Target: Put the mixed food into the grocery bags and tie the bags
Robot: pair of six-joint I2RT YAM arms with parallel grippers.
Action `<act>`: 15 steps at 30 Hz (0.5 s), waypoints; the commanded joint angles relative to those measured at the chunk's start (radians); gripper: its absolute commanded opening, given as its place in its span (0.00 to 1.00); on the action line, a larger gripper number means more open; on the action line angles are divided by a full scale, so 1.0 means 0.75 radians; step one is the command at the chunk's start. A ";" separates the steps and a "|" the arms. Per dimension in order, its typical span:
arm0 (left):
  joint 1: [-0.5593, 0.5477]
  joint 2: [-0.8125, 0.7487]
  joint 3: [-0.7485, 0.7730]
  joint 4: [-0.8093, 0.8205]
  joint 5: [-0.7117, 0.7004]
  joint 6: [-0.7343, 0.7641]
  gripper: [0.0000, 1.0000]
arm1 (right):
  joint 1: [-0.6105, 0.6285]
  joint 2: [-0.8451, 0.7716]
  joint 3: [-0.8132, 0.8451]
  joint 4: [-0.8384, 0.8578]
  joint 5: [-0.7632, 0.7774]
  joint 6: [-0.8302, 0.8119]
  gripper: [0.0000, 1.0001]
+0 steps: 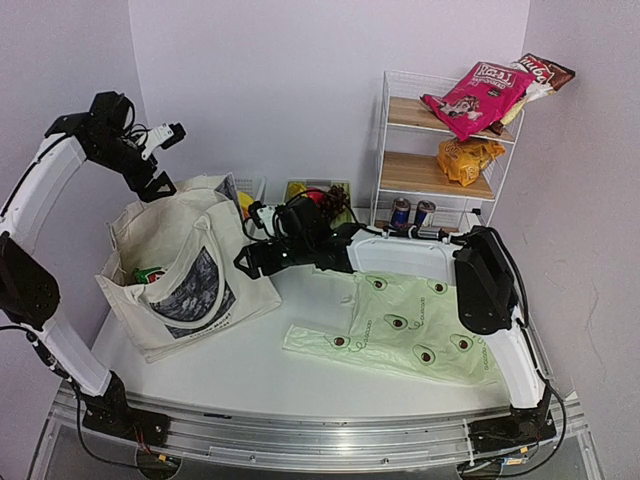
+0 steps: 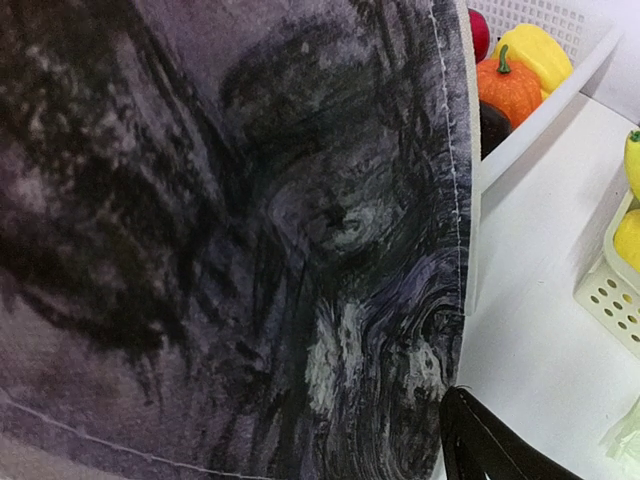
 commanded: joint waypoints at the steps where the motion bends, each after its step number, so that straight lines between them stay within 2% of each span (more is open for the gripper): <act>1: 0.042 0.096 -0.060 0.167 -0.197 0.066 0.99 | -0.007 0.016 0.055 0.053 -0.007 0.026 0.84; 4: 0.076 0.160 -0.007 0.165 -0.201 0.052 0.98 | -0.008 0.029 0.063 0.061 -0.020 0.048 0.82; 6: 0.084 0.156 -0.055 0.159 -0.189 0.060 0.96 | -0.007 0.044 0.072 0.069 -0.031 0.067 0.78; 8: 0.085 0.113 -0.157 0.141 -0.152 0.075 0.88 | -0.008 0.065 0.085 0.080 -0.049 0.089 0.74; 9: 0.085 0.090 -0.204 0.124 -0.128 0.076 0.80 | -0.008 0.076 0.091 0.084 -0.060 0.099 0.72; 11: 0.085 0.033 -0.291 0.071 -0.103 0.046 0.55 | -0.007 0.097 0.103 0.102 -0.068 0.127 0.62; 13: 0.096 -0.026 -0.339 0.004 -0.084 -0.017 0.13 | -0.008 0.119 0.120 0.113 -0.066 0.159 0.42; 14: 0.107 -0.050 -0.351 -0.044 -0.076 -0.064 0.03 | -0.008 0.132 0.135 0.129 -0.071 0.177 0.34; 15: 0.120 -0.074 -0.359 -0.099 -0.067 -0.110 0.00 | -0.007 0.145 0.150 0.153 -0.081 0.198 0.27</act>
